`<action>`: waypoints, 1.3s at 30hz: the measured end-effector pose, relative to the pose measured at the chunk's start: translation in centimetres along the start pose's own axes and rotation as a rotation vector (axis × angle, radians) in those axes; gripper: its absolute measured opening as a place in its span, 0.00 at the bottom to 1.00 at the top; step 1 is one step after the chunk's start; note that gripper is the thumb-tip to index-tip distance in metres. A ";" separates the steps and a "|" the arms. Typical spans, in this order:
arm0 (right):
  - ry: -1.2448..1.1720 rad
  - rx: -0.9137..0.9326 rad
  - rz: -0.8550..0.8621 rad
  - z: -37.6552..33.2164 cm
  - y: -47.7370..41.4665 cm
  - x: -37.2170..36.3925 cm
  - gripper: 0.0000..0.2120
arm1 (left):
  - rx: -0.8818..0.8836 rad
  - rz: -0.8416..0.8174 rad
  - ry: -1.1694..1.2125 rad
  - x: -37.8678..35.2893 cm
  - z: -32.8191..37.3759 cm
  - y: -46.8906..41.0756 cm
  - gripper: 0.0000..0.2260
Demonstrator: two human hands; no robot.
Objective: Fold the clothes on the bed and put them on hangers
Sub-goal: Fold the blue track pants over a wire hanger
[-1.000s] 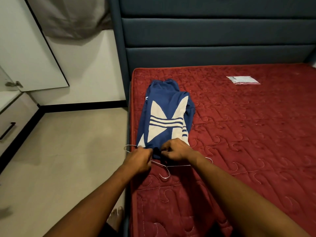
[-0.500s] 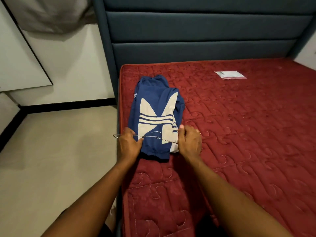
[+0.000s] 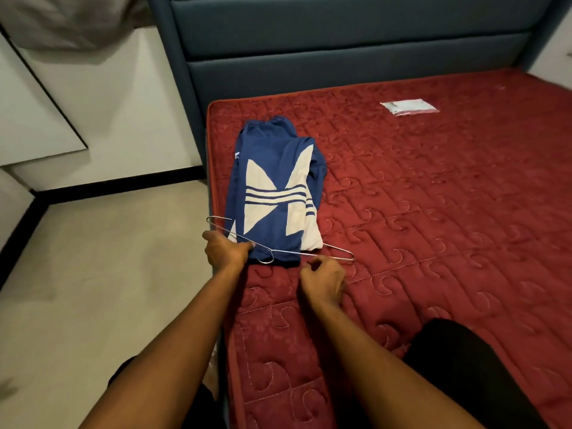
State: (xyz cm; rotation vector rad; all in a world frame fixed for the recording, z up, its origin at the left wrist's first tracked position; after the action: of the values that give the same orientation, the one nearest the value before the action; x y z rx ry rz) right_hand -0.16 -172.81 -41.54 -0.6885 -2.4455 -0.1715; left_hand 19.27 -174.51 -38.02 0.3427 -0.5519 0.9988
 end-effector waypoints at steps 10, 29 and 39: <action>0.170 -0.082 -0.403 -1.2 -2.9 -1.4 0.12 | 0.029 -0.096 -0.076 1.8 -1.2 0.3 0.30; 0.263 0.291 -0.532 -2.6 1.5 3.6 0.18 | 0.233 -0.647 -0.169 8.4 -3.0 5.6 0.16; -0.038 0.055 -0.718 -1.6 1.5 4.0 0.05 | 0.022 -0.913 -0.518 9.3 -3.6 5.0 0.21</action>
State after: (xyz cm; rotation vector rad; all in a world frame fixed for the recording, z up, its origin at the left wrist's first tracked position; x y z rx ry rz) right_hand -1.34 -170.16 -37.95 0.2383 -2.6172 -0.3658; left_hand 19.89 -163.69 -35.39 0.7947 -0.7449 0.0197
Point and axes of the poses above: each hand's wrist, its own y-axis away from the middle knuckle, its own x-axis out of the back of the hand, z = x × y, the point moved 1 cm from there along -y, towards the middle knuckle, and after that the axes turned 14 degrees about z, right-handed, at the moved point
